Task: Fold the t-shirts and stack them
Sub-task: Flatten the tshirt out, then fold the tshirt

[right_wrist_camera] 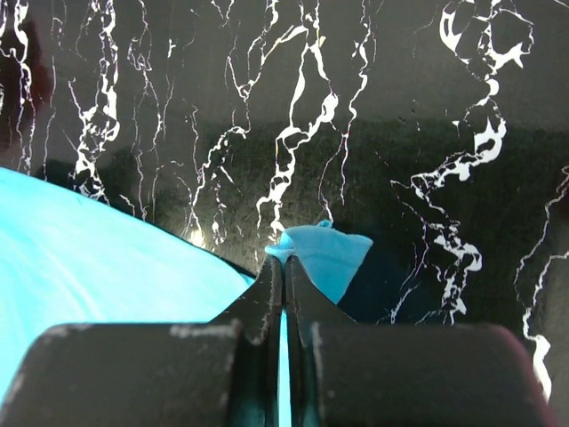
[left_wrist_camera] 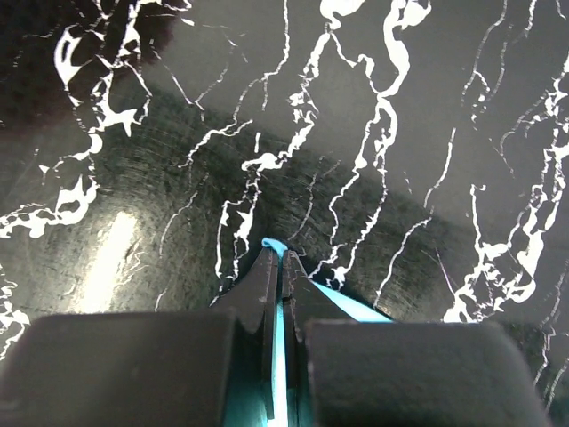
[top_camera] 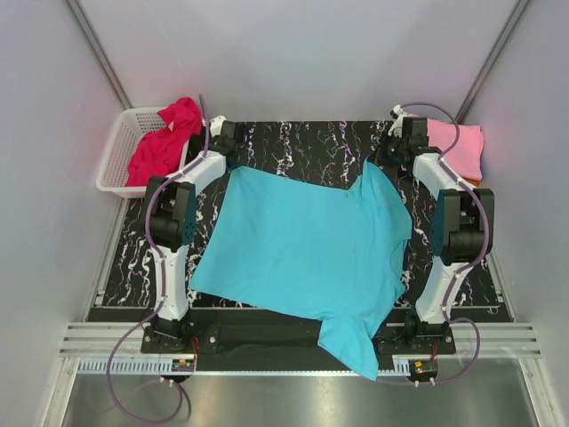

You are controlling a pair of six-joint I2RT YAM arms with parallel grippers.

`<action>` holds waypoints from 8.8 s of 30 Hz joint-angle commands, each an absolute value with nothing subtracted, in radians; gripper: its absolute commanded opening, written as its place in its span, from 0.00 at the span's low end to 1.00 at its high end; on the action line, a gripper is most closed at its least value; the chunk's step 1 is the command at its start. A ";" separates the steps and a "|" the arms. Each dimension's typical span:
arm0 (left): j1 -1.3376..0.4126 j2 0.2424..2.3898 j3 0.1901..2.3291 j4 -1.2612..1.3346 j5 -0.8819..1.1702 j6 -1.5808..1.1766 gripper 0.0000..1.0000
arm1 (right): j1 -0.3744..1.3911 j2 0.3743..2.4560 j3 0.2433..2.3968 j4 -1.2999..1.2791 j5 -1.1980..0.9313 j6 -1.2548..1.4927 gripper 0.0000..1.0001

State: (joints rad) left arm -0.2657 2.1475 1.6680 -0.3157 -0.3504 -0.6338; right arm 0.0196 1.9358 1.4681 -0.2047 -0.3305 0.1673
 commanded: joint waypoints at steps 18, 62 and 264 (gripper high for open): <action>-0.218 2.091 1.706 -0.373 -0.548 -0.686 0.00 | 0.018 2.090 1.774 -0.391 -0.198 0.212 0.00; -0.153 1.991 1.556 -0.403 -0.615 -0.808 0.00 | 0.078 1.912 1.726 -0.531 -0.244 0.140 0.00; -0.167 1.918 1.483 -0.603 -0.492 -0.782 0.00 | 0.078 1.537 1.100 -0.607 -0.106 0.400 0.24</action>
State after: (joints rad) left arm -0.1646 2.0197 1.4952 -0.6117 -0.4747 -0.7860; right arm 0.0761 1.5951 1.0863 -0.6216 -0.0967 0.3912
